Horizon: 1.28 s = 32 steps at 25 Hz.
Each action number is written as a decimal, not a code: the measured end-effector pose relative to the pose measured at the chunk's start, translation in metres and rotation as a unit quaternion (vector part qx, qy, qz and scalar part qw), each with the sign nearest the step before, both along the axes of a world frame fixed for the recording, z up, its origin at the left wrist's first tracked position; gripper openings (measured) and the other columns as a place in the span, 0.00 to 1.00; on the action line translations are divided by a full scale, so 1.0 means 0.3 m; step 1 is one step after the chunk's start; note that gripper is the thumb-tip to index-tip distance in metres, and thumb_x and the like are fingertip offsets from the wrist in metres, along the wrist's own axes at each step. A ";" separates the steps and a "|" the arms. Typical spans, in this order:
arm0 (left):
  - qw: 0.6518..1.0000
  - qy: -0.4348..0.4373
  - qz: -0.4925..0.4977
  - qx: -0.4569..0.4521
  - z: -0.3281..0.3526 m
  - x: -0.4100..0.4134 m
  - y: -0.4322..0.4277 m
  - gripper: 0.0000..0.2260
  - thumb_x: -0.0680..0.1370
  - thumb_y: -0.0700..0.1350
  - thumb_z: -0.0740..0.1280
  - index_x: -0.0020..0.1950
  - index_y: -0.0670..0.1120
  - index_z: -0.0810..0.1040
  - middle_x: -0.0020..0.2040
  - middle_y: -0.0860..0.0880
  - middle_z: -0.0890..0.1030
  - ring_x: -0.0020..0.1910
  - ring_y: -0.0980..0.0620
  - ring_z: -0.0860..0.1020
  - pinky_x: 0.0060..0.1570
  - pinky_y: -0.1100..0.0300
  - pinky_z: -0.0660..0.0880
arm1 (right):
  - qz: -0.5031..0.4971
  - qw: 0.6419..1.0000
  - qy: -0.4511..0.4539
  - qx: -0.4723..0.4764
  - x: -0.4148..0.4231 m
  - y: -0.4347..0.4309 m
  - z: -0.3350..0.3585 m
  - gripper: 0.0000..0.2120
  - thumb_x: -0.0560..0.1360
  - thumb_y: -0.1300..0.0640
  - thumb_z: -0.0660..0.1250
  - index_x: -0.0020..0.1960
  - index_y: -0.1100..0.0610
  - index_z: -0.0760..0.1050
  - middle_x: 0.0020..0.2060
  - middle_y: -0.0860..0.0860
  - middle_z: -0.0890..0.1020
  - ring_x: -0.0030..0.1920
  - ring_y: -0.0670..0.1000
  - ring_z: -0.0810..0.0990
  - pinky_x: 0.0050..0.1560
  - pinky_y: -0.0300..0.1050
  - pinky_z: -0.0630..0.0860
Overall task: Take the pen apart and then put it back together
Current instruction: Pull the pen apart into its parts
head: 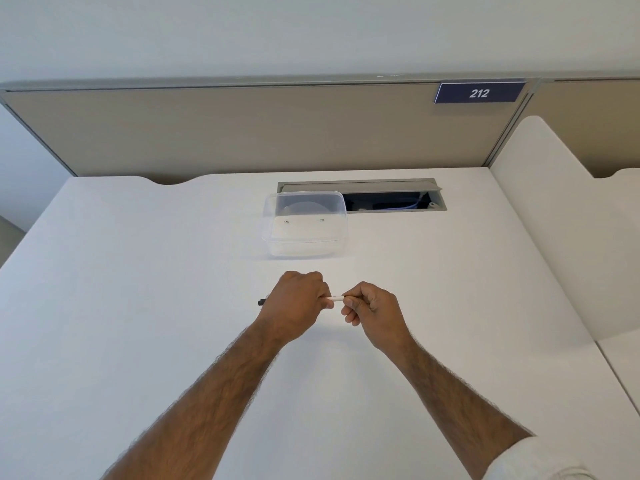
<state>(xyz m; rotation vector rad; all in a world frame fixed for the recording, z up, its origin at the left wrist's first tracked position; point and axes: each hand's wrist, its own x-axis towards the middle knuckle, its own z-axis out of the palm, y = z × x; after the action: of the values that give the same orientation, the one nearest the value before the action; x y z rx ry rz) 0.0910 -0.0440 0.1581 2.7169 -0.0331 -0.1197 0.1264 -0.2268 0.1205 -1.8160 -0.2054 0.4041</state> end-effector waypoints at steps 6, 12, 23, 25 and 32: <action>0.997 0.054 0.016 -0.043 0.025 -0.007 0.014 0.09 0.82 0.52 0.64 0.55 0.53 0.83 0.48 0.55 0.82 0.49 0.53 0.76 0.53 0.52 0.75 | -0.004 1.000 -0.009 -0.004 0.010 0.003 0.002 0.09 0.79 0.68 0.65 0.43 0.60 0.80 0.33 0.53 0.84 0.32 0.49 0.81 0.36 0.43 0.79; 0.995 0.060 0.041 -0.061 0.041 0.000 -0.009 0.05 0.82 0.48 0.65 0.48 0.50 0.80 0.46 0.54 0.80 0.45 0.51 0.76 0.40 0.56 0.68 | -0.009 1.000 -0.002 0.004 0.015 0.002 0.010 0.08 0.79 0.68 0.65 0.44 0.60 0.81 0.34 0.55 0.85 0.32 0.49 0.81 0.35 0.42 0.79; 0.999 0.024 0.026 -0.019 0.055 0.012 0.000 0.06 0.80 0.51 0.68 0.47 0.50 0.80 0.43 0.54 0.79 0.44 0.50 0.77 0.39 0.54 0.71 | -0.005 1.000 -0.005 0.023 0.019 0.012 0.027 0.08 0.79 0.68 0.65 0.44 0.62 0.80 0.35 0.59 0.85 0.32 0.50 0.82 0.35 0.42 0.79; 1.000 -0.007 0.025 -0.013 0.045 0.007 0.003 0.07 0.78 0.51 0.71 0.44 0.50 0.77 0.41 0.55 0.77 0.42 0.50 0.76 0.36 0.56 0.65 | -0.005 1.000 -0.004 0.029 0.013 0.015 0.027 0.07 0.79 0.68 0.65 0.44 0.62 0.80 0.35 0.59 0.85 0.32 0.50 0.81 0.35 0.42 0.79; 0.998 0.028 0.026 -0.044 0.046 0.013 -0.003 0.10 0.83 0.52 0.64 0.53 0.49 0.82 0.44 0.53 0.78 0.46 0.50 0.77 0.41 0.56 0.68 | -0.005 1.000 -0.001 0.026 0.025 0.014 0.029 0.08 0.79 0.68 0.65 0.44 0.62 0.80 0.34 0.55 0.85 0.33 0.50 0.82 0.36 0.43 0.79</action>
<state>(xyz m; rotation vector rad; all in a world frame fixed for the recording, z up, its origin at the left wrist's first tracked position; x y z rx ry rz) 0.0948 -0.0448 0.1720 2.6235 0.0465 -0.1749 0.1339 -0.2227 0.1291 -1.7665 -0.2070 0.3868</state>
